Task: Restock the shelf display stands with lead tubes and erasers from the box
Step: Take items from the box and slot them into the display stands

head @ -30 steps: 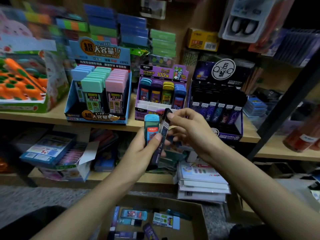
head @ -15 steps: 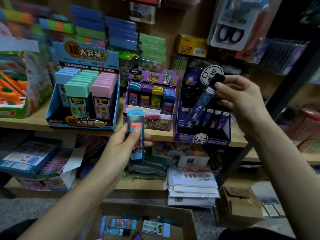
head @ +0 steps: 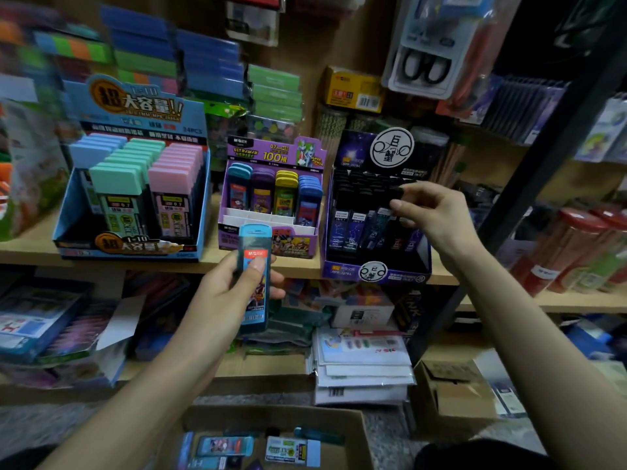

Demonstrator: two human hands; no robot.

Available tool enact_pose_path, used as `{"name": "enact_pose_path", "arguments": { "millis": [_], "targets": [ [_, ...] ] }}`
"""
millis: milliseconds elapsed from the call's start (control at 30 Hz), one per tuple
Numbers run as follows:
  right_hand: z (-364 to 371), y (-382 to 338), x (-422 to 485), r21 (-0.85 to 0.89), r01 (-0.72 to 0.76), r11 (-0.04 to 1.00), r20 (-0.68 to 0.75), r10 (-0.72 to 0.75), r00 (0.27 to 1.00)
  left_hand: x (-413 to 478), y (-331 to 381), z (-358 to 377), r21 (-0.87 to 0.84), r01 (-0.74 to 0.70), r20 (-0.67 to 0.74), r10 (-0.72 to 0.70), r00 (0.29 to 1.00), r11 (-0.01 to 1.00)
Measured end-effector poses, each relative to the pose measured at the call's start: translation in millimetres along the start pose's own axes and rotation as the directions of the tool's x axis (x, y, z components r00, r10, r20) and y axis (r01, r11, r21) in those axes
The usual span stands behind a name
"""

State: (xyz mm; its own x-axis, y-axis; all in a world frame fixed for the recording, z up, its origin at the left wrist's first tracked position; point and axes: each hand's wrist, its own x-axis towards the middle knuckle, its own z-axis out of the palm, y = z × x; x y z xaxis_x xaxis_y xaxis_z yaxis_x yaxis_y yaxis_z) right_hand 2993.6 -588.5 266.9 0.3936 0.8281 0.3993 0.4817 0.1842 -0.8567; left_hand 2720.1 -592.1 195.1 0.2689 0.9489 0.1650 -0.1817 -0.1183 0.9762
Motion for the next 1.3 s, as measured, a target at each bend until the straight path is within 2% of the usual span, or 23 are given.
{"name": "enact_pose_path", "arguments": {
  "millis": [167,533,633,700,733,767,800,833,900,967,1000,1100,1167,1233,1300],
  "targets": [
    [3,4,-1,-0.029,-0.012,1.000,0.043,0.013,0.999,-1,-1,0,0.020,-0.011,0.009,0.011,1.000,1.000],
    [21,15,-1,-0.252,-0.054,0.966,-0.065,0.039,0.997,-3,-2,10,0.036,-0.013,0.038,0.012,0.999,0.999],
    [16,6,-3,-0.493,-0.024,0.870,-0.014,0.019,1.000,-3,-2,12,0.047,-0.010,0.041,0.008,0.999,0.999],
    [14,-7,-6,-0.663,0.016,0.748,-0.057,-0.071,0.996,-2,-1,11,0.046,-0.004,0.035,0.002,0.999,0.999],
    [14,-15,-9,-0.687,0.044,0.726,-0.080,-0.135,0.988,-1,-1,11,0.048,-0.002,0.030,0.001,1.000,0.999],
    [17,-23,-13,-0.662,0.089,0.744,-0.072,-0.181,0.981,0,0,10,0.050,-0.002,0.023,0.001,1.000,0.999],
    [23,-33,-19,-0.576,0.132,0.807,-0.033,-0.185,0.982,1,2,9,0.053,-0.003,0.016,0.002,1.000,0.999],
    [32,-43,-26,-0.434,0.147,0.889,0.038,-0.145,0.989,1,3,9,0.054,-0.005,0.011,0.004,1.000,0.999],
    [54,-60,-44,-0.121,0.056,0.991,0.247,-0.025,0.969,0,7,8,0.055,-0.004,0.013,0.003,1.000,0.998],
    [75,-68,-59,0.020,-0.025,0.999,0.410,0.015,0.912,-3,11,5,0.055,-0.003,0.021,0.002,1.000,0.998],
    [84,-69,-64,0.051,-0.031,0.998,0.445,0.005,0.896,-4,13,3,0.052,-0.005,0.027,0.004,1.000,0.999],
    [102,-70,-70,0.144,-0.042,0.989,0.416,-0.022,0.909,-7,22,-5,0.058,-0.019,0.049,0.016,0.999,0.998],
    [108,-71,-67,0.182,-0.052,0.982,0.398,-0.026,0.917,-4,29,-14,0.145,-0.081,0.049,0.075,0.996,0.986],
    [113,-75,-56,0.183,-0.006,0.983,0.357,-0.060,0.932,7,34,-30,0.373,-0.177,0.029,0.180,0.983,0.911],
    [119,-78,-35,0.119,0.088,0.989,0.281,-0.119,0.952,20,37,-52,0.629,-0.196,-0.017,0.266,0.964,0.752]
  ]
}}
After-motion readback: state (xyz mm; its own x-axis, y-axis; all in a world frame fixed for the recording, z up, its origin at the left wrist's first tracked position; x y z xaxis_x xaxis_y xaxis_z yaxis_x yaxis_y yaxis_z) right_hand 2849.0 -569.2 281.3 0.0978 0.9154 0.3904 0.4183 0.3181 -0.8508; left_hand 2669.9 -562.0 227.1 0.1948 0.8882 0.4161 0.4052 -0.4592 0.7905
